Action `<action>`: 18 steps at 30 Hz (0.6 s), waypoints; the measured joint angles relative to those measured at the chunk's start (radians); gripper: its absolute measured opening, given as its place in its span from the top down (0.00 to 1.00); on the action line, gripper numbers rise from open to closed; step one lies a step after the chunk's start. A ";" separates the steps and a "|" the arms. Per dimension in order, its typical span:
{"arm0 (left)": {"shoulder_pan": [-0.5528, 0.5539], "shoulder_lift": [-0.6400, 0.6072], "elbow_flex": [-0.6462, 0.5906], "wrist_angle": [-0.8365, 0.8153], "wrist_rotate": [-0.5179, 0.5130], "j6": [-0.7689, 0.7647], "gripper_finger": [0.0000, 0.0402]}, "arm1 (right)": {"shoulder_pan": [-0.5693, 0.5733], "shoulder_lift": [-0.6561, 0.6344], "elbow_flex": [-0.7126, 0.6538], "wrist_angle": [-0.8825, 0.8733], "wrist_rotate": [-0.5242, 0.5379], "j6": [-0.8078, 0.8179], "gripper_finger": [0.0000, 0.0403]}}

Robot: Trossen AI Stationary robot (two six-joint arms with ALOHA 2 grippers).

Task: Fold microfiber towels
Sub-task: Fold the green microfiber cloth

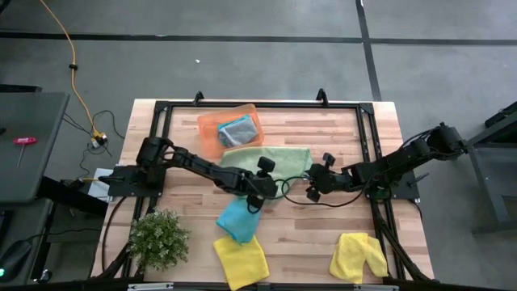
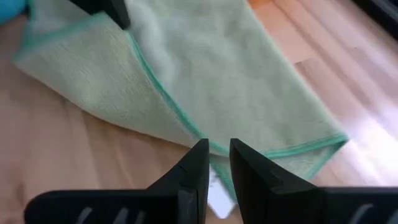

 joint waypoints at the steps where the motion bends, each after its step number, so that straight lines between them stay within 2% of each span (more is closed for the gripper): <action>1: -0.002 -0.008 0.000 -0.009 -0.015 0.003 0.98 | 0.000 0.000 0.000 -0.003 0.013 -0.007 0.86; 5: -0.003 -0.061 0.000 -0.060 -0.075 0.004 0.99 | -0.023 0.000 0.000 -0.034 0.020 -0.017 0.86; 10: 0.000 -0.171 0.000 -0.136 -0.133 -0.004 0.99 | -0.097 0.000 0.000 -0.104 -0.068 -0.014 0.84; 12: 0.000 -0.222 0.000 -0.156 -0.171 -0.004 1.00 | -0.127 0.000 0.000 -0.122 -0.120 -0.039 0.81; 16: 0.000 -0.325 0.000 -0.182 -0.225 -0.019 1.00 | -0.187 0.000 0.000 -0.132 -0.291 -0.114 0.71; 18: 0.000 -0.368 0.000 -0.187 -0.230 -0.041 1.00 | -0.211 0.000 0.000 -0.136 -0.322 -0.159 0.65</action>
